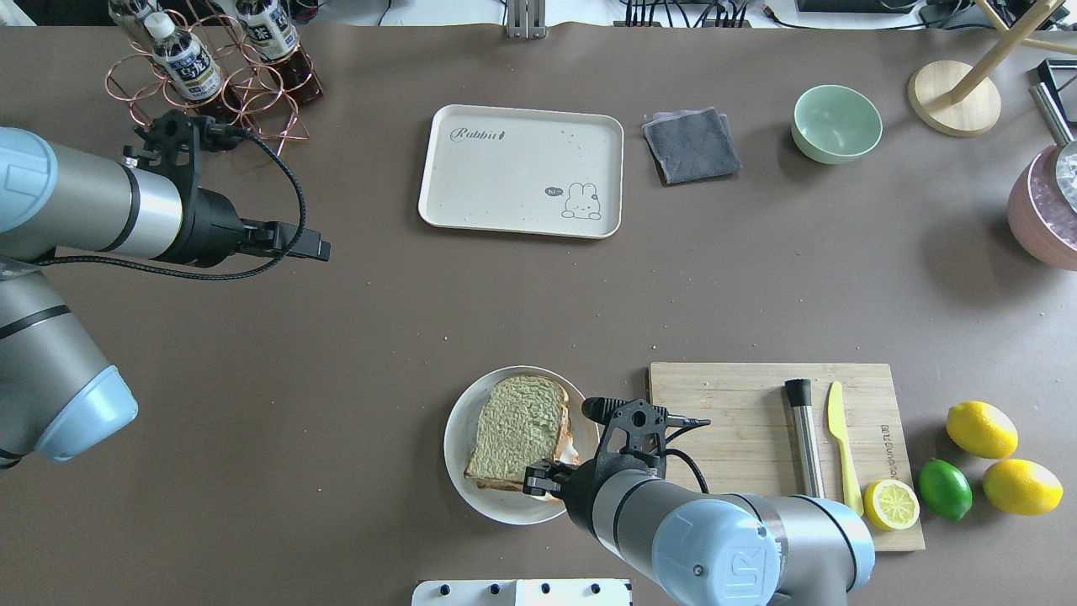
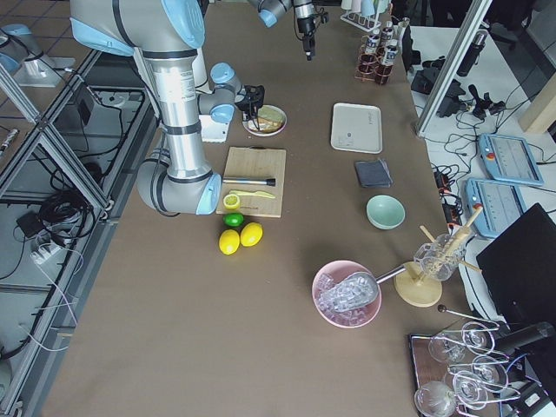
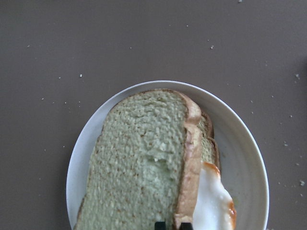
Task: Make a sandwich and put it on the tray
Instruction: 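Lay the bread slice onto the egg and press it flat with the right gripper, then raise the right gripper toward the ice bowl while the left gripper approaches the plate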
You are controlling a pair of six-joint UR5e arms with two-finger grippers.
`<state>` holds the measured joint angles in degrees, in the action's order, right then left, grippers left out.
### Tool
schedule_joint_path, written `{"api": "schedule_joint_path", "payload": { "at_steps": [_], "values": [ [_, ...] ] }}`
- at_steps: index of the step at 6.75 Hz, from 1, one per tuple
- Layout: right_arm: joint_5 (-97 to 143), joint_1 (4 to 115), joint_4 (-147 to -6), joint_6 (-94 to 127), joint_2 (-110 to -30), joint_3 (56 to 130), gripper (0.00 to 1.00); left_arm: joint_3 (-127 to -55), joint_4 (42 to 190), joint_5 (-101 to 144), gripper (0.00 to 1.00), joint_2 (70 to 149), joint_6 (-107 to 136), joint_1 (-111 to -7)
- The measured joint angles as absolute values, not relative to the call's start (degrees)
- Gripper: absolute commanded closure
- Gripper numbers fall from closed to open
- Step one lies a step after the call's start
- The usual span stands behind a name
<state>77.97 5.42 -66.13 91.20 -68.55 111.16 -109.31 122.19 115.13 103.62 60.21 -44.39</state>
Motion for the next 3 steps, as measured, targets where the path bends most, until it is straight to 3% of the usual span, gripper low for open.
{"api": "schedule_joint_path", "payload": {
  "at_steps": [3],
  "values": [
    [85.3,13.7,-68.7,87.5,-69.4,112.5,0.0,-109.3,122.4,114.7,0.01,103.6,61.3,-42.9]
  ]
}}
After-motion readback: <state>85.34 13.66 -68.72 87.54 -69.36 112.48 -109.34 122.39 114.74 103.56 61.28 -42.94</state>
